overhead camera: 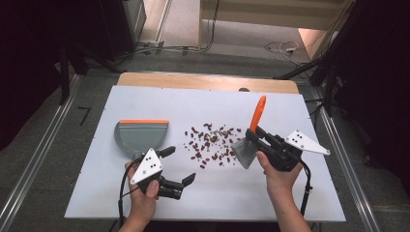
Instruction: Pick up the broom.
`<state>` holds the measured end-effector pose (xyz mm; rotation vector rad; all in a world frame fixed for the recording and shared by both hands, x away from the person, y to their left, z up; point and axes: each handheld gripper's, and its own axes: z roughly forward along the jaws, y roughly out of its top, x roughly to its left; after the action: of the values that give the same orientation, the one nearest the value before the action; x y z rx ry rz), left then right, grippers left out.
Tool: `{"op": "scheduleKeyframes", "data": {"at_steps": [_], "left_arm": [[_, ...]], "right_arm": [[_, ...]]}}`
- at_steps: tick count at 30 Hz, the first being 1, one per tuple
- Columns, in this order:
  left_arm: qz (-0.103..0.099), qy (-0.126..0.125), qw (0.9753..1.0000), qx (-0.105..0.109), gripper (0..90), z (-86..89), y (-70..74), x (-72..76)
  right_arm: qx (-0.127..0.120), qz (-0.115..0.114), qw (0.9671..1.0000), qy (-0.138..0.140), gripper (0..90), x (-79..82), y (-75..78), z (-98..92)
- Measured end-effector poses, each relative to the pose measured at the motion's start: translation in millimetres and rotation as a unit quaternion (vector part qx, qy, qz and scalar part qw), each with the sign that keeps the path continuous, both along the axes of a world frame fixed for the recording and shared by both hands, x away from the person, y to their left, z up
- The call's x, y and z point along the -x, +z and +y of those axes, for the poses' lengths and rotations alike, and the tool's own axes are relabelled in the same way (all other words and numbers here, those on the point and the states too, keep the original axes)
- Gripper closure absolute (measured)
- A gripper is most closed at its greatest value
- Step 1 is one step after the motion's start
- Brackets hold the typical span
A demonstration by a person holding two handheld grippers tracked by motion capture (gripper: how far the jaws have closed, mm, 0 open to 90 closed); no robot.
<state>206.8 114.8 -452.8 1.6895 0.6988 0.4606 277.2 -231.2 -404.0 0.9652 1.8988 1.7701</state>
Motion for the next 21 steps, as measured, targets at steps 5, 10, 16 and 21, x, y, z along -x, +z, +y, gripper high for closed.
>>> {"op": "scheduleKeyframes", "data": {"at_steps": [5, 10, 16, 21], "left_arm": [[0.005, -0.012, 0.9999, -0.004, 0.2, -13.6, 0.4, 1.1], [0.015, -0.018, 0.9997, -0.001, 0.2, -24.4, 0.6, 1.4], [0.023, -0.023, 0.9994, 0.009, 0.3, -28.1, -0.4, 0.4], [0.031, -0.033, 0.9987, 0.023, 0.8, -32.6, 1.6, 1.6]], "right_arm": [[0.003, -0.003, 0.9999, 0.013, 68.7, 8.5, -0.4, 12.7], [0.011, -0.008, 0.9997, 0.019, 68.7, 16.4, -1.2, 25.8], [0.019, -0.008, 0.9994, 0.027, 68.7, 21.6, -1.3, 38.8], [0.024, -0.004, 0.9993, 0.029, 68.7, 24.7, -4.2, 48.9]]}}
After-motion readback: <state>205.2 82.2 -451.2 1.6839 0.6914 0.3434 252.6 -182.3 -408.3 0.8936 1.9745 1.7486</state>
